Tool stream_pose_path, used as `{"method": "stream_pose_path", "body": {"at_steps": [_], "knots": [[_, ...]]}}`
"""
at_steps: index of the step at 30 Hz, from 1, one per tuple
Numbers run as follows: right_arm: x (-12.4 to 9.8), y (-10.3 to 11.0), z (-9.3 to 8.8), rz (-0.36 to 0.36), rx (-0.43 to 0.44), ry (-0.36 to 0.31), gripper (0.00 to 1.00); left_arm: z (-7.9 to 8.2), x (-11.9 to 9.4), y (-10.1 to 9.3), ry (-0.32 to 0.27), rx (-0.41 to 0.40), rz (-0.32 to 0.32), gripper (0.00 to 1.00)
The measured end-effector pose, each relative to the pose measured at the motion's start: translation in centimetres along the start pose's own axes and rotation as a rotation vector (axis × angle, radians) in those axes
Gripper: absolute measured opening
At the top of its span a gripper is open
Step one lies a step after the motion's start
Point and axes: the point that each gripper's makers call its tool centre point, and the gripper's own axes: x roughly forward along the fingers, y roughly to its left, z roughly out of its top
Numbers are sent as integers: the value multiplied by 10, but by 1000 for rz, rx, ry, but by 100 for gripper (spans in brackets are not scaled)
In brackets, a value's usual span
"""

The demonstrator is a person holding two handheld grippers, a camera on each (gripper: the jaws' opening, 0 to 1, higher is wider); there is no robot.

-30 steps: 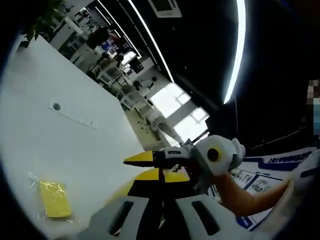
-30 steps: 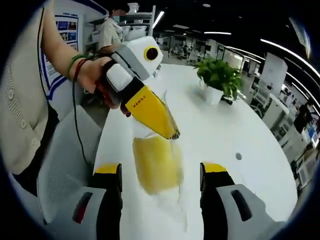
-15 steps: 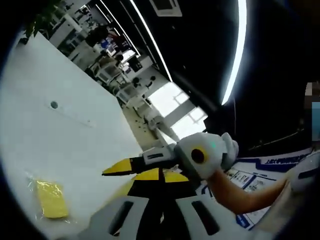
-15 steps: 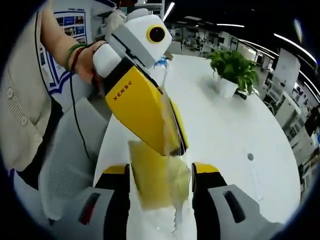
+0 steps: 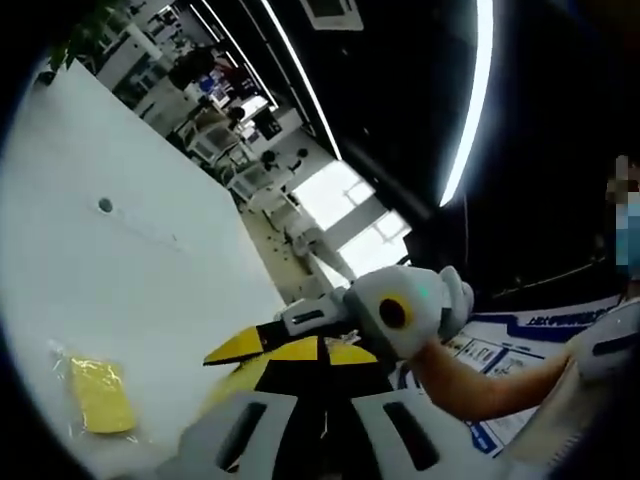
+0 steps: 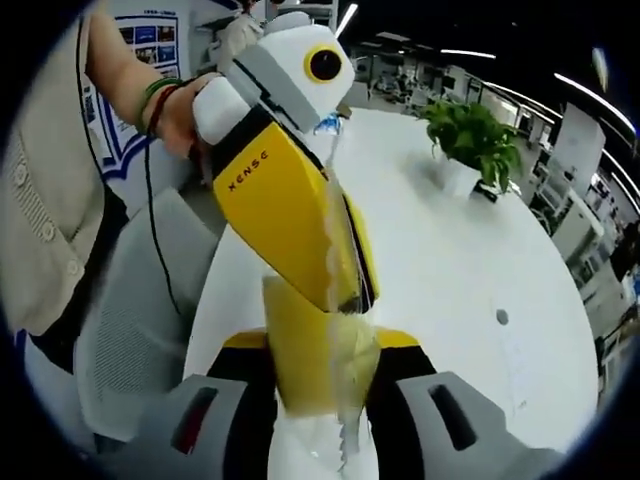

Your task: Compare the silicone blocks by pressing each to a similar depth, holding the contact briefly, and releasing to observe deformation and rebound differences across the visible hardness samples.

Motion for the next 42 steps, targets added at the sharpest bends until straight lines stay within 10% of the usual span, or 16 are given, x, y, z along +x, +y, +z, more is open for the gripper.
{"method": "stream_pose_path", "body": {"at_steps": [17, 42], "knots": [[-7, 31, -9, 117, 141, 27, 15, -17, -1, -10, 67, 95, -17, 0], [-7, 50, -19, 218, 316, 34, 13, -32, 5, -12, 187, 474, 31, 0]]}}
